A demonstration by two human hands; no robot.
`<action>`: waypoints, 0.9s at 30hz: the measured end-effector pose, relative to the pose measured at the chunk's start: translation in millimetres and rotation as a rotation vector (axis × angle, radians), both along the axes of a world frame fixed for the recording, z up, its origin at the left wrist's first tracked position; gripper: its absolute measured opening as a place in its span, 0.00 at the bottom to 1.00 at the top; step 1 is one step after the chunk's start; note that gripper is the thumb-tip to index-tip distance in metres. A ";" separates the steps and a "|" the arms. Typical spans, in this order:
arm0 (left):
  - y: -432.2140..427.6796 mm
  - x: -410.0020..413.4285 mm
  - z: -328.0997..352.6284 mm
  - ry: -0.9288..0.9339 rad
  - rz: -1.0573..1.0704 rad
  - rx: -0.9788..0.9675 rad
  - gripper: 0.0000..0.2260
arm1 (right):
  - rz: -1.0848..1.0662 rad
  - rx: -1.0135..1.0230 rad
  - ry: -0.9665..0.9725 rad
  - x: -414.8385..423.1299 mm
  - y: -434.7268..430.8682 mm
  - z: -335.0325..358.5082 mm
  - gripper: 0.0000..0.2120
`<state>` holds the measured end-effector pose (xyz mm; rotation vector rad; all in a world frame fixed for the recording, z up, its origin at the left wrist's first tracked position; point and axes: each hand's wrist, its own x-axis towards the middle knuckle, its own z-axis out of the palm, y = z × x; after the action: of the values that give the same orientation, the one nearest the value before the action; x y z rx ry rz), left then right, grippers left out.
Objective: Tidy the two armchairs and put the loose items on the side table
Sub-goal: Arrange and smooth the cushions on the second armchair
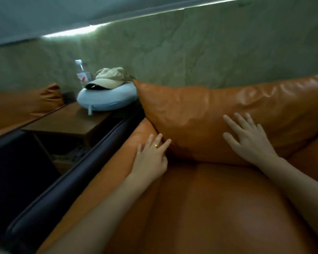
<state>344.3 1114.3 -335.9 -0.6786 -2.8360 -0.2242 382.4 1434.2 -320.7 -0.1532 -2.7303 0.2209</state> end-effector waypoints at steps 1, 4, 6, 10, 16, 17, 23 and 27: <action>-18.6 17.0 1.8 -0.015 0.022 -0.043 0.28 | 0.077 -0.002 -0.010 1.4 -23.0 4.6 0.29; -68.9 58.7 11.9 -0.103 0.166 -0.108 0.25 | 0.299 -0.050 -0.139 -2.9 -96.4 19.7 0.27; -95.5 83.0 20.9 -0.163 0.255 -0.099 0.26 | 0.467 -0.061 -0.223 -8.1 -146.3 27.2 0.26; -135.3 126.8 26.8 -0.207 0.285 -0.024 0.27 | 0.746 -0.006 -0.342 -13.6 -240.2 31.2 0.24; -151.5 140.0 13.7 -0.197 0.286 0.031 0.34 | 0.862 0.032 -0.364 -26.7 -296.0 -7.0 0.25; -150.2 139.1 10.6 -0.187 0.300 0.036 0.34 | 0.846 0.001 -0.334 -30.0 -294.6 -14.7 0.26; -153.0 143.5 -6.0 -0.171 0.326 0.121 0.33 | 0.729 -0.059 -0.282 -64.3 -287.5 -31.5 0.25; -157.9 149.9 -9.9 -0.158 0.317 0.138 0.32 | 0.592 -0.042 -0.314 -101.6 -281.6 -29.9 0.25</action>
<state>494.2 956.4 -345.8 -0.1852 -2.9881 -0.4295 280.8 1152.6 -350.6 0.6715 -3.0108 0.4475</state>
